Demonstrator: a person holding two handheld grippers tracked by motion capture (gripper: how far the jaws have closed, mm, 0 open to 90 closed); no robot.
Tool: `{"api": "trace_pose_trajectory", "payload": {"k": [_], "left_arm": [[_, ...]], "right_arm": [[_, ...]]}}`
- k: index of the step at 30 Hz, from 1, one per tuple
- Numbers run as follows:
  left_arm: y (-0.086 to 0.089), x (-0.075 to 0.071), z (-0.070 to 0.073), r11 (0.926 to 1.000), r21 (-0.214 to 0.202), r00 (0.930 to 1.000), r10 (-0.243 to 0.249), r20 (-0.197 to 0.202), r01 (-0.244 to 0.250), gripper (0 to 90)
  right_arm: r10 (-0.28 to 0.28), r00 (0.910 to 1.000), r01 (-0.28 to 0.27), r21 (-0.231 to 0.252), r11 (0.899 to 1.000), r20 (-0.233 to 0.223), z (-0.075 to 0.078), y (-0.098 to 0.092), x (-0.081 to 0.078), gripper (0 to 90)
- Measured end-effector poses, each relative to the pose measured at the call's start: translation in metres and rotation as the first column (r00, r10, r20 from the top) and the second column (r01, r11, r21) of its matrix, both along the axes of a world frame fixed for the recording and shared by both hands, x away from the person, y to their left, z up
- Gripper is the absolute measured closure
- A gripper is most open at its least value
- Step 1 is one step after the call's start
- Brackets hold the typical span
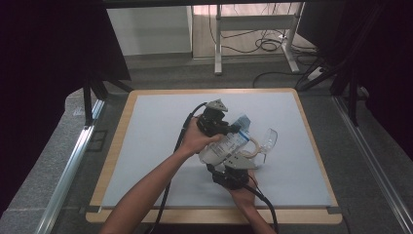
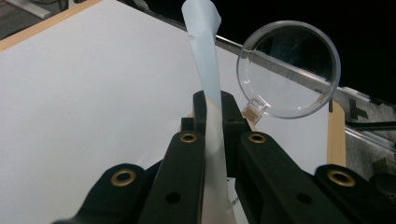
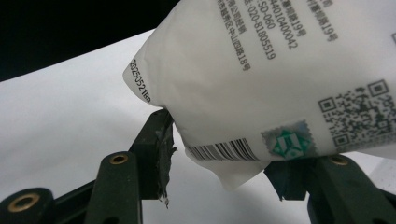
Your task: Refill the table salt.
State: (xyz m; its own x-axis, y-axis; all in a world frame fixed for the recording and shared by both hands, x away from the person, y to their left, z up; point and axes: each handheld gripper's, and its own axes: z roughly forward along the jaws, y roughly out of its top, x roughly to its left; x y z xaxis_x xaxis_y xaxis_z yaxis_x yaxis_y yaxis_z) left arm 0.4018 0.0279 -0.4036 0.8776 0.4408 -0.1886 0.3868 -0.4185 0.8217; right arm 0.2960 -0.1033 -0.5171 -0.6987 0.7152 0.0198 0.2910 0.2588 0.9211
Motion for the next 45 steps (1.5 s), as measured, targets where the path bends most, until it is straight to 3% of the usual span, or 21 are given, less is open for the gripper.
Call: {"api": "trace_pose_trajectory", "payload": {"k": [5, 21, 31, 40, 45], "left_arm": [[-0.003, 0.004, 0.002, 0.9997, 0.023, 0.9999, -0.007, -0.013, 0.008, 89.8], [-0.011, 0.010, 0.009, 0.9964, 0.079, 0.9995, -0.032, -0.005, 0.032, 89.7], [-0.017, 0.014, 0.013, 0.9951, 0.091, 0.9992, -0.039, -0.010, 0.040, 89.8], [-0.019, 0.011, 0.014, 0.9932, 0.111, 0.9994, -0.034, 0.002, 0.034, 89.7], [-0.018, 0.012, 0.015, 0.9934, 0.111, 0.9996, -0.027, 0.001, 0.027, 89.7]], "right_arm": [[-0.014, 0.9999, 0.014, 0.018, 1.000, -0.001, 0.002, 0.002, -0.001, 47.2], [-0.065, 0.9976, 0.066, 0.055, 0.996, -0.023, 0.008, 0.009, 0.001, 47.4], [-0.079, 0.9960, 0.083, 0.083, 0.993, -0.040, 0.012, 0.008, 0.004, 47.4], [-0.092, 0.9953, 0.094, 0.076, 0.993, -0.031, 0.009, 0.013, 0.007, 47.8], [-0.072, 0.9966, 0.076, 0.112, 0.991, -0.039, 0.009, 0.012, 0.009, 49.6]]}}
